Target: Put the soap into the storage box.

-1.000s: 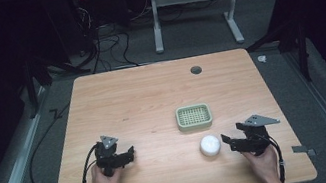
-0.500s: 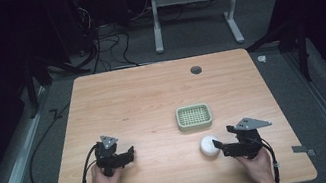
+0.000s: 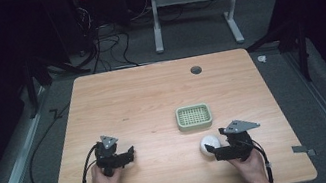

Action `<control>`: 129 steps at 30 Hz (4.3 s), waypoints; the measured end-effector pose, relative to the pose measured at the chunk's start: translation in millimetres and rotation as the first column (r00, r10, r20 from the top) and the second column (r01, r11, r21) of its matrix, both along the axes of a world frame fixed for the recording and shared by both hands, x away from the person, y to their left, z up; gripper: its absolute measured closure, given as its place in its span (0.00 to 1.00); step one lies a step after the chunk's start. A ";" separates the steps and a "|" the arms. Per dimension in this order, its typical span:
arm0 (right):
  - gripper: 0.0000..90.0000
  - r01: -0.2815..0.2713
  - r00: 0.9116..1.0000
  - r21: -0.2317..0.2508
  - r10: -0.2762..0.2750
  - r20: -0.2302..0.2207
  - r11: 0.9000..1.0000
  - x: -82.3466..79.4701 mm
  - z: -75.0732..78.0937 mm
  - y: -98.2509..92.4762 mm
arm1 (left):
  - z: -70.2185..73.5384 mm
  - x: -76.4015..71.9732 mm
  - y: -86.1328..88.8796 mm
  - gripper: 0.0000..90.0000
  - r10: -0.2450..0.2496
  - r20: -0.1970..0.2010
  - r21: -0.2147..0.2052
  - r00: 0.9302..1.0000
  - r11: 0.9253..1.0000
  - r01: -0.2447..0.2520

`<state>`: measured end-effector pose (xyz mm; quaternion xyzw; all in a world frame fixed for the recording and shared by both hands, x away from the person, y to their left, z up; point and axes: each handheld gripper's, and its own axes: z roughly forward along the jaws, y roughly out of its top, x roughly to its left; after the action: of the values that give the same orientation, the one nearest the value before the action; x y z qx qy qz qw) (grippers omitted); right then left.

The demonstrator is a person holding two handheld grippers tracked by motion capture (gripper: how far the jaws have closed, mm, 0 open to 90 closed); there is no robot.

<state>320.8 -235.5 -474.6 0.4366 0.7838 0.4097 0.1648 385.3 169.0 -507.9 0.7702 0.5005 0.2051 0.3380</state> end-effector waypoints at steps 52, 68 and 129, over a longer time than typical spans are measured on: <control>0.27 -0.030 0.999 -0.159 0.025 -0.034 0.987 5.1 -28.4 22.5 | 0.0 0.0 0.0 0.17 0.000 0.000 0.000 1.000 1.000 0.000; 0.27 -0.045 0.998 -0.160 0.037 -0.054 0.986 5.1 -26.2 22.6 | 0.0 0.0 0.1 0.17 0.000 0.000 0.000 1.000 1.000 0.000; 0.27 0.041 0.998 -0.071 -0.037 0.047 0.997 24.2 32.2 -7.8 | 0.0 0.0 0.1 0.17 0.001 0.000 0.000 1.000 1.000 -0.001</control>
<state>345.0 -243.3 -442.3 0.4361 0.7854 0.3879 0.2063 385.3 169.0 -507.9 0.7700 0.5007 0.2052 0.3381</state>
